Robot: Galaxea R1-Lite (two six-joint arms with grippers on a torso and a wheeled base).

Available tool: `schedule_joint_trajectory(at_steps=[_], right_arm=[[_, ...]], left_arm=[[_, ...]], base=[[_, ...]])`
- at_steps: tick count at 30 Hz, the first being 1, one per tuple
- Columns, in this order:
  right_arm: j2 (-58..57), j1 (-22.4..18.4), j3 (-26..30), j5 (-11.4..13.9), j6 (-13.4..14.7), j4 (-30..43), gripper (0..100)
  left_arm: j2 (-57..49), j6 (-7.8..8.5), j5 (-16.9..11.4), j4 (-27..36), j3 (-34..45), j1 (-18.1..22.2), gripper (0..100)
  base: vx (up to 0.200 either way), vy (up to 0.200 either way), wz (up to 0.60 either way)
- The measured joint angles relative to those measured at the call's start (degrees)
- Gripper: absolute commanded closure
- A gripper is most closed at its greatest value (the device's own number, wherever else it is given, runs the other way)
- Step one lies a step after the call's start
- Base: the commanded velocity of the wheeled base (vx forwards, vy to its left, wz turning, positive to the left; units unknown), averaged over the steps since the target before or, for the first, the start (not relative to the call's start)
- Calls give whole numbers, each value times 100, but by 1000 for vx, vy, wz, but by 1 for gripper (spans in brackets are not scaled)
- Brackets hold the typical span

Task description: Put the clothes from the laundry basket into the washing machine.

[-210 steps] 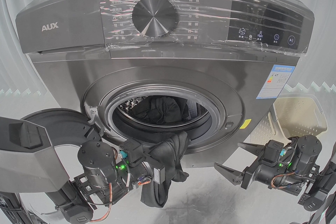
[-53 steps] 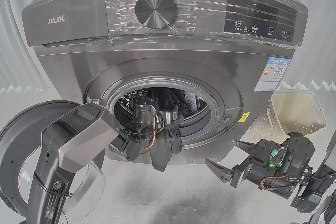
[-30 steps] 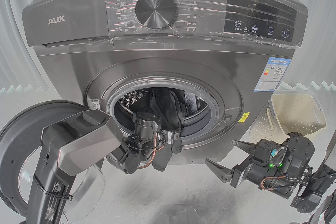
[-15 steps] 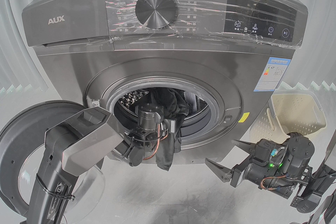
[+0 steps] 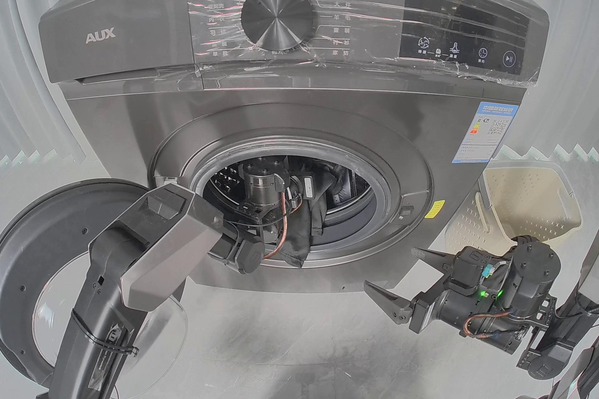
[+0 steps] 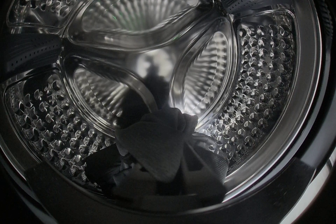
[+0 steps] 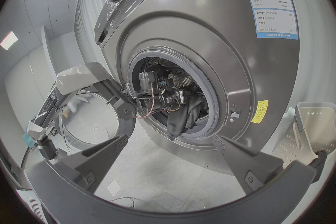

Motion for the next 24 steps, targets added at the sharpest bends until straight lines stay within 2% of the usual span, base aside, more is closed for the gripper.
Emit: schedule_joint_trajectory(at_steps=[8,16,19,24], right_arm=[[0,-11,-2,0,0,-2,0],[2,2,9,0,7,-2,0],[10,16,13,-2,7,0,0],[16,18,16,0,7,0,0]], left_arm=[[-66,35,-50,-85,433,-22,0],[-444,172,-611,-77,1938,-190,0],[-551,235,-723,-63,2288,-245,0],[-535,312,-750,-51,2337,-256,0]], base=[[0,0,0],[0,0,0],[0,0,0],[0,0,0]])
